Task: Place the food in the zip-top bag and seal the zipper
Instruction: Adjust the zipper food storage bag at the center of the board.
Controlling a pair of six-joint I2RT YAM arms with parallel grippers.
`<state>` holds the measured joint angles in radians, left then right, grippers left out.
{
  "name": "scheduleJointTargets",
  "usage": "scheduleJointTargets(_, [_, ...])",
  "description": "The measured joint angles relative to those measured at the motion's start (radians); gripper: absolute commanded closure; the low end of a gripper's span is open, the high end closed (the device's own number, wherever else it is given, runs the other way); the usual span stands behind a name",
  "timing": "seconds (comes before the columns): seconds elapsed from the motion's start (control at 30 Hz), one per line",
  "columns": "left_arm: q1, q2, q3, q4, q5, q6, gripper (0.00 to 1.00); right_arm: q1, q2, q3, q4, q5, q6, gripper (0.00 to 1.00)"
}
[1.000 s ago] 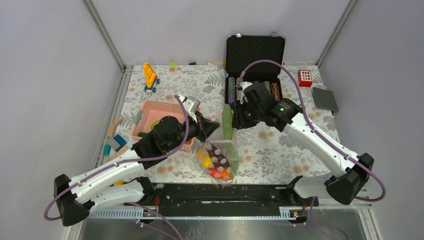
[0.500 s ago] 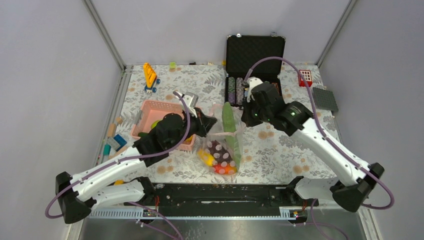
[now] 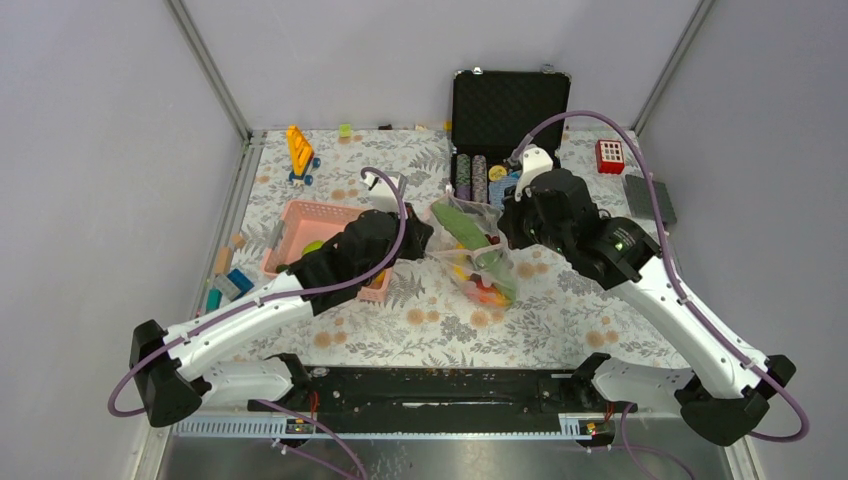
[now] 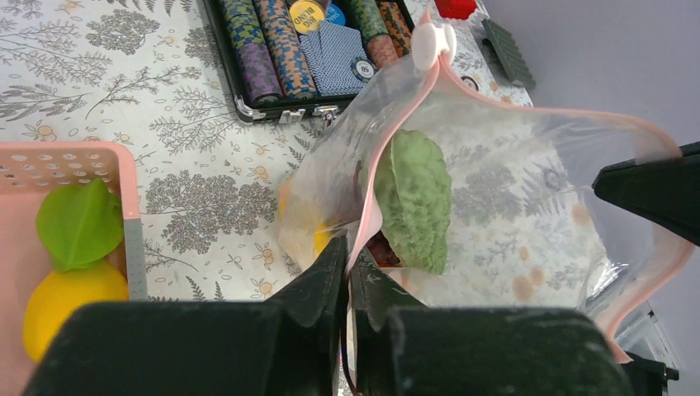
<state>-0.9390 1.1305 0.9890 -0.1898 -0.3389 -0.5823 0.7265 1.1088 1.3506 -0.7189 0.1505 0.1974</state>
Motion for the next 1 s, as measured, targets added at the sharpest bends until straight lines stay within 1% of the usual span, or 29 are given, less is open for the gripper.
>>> scheduleJointTargets(0.1, [0.000, 0.000, 0.000, -0.005, -0.020, -0.011, 0.99, 0.000, 0.010, -0.010, 0.008, 0.030, 0.002, 1.00])
scheduleJointTargets(0.17, [0.001, 0.000, 0.000, -0.006, -0.026, -0.015, 0.99, 0.000, 0.007, -0.021, 0.032, 0.039, 0.003, 1.00])
scheduleJointTargets(0.33, [0.002, 0.000, 0.006, -0.003, -0.028, -0.008, 0.99, 0.000, -0.080, -0.114, 0.150, -0.015, 0.002, 1.00])
scheduleJointTargets(0.43, [0.003, 0.000, 0.027, 0.007, -0.028, 0.010, 0.99, 0.000, -0.109, -0.138, 0.202, -0.045, 0.010, 1.00])
scheduleJointTargets(0.57, [0.005, 0.035, 0.105, 0.021, -0.019, 0.036, 1.00, -0.001, -0.084, -0.152, 0.285, -0.096, 0.040, 1.00])
scheduleJointTargets(0.67, [0.006, 0.116, 0.201, 0.031, 0.022, 0.054, 1.00, -0.001, -0.029, -0.154, 0.339, -0.153, 0.066, 1.00])
scheduleJointTargets(0.73, [0.007, 0.163, 0.235, 0.054, 0.062, 0.063, 1.00, -0.001, 0.003, -0.154, 0.352, -0.174, 0.074, 1.00])
scheduleJointTargets(0.83, [0.007, 0.202, 0.240, 0.066, 0.104, 0.077, 1.00, -0.001, 0.026, -0.154, 0.357, -0.179, 0.079, 1.00])
scheduleJointTargets(0.9, [0.007, 0.215, 0.240, 0.056, 0.103, 0.084, 1.00, -0.001, 0.021, -0.155, 0.351, -0.168, 0.079, 1.00])
scheduleJointTargets(1.0, [0.008, 0.217, 0.240, 0.018, 0.061, 0.087, 1.00, -0.001, -0.003, -0.155, 0.326, -0.116, 0.076, 1.00])
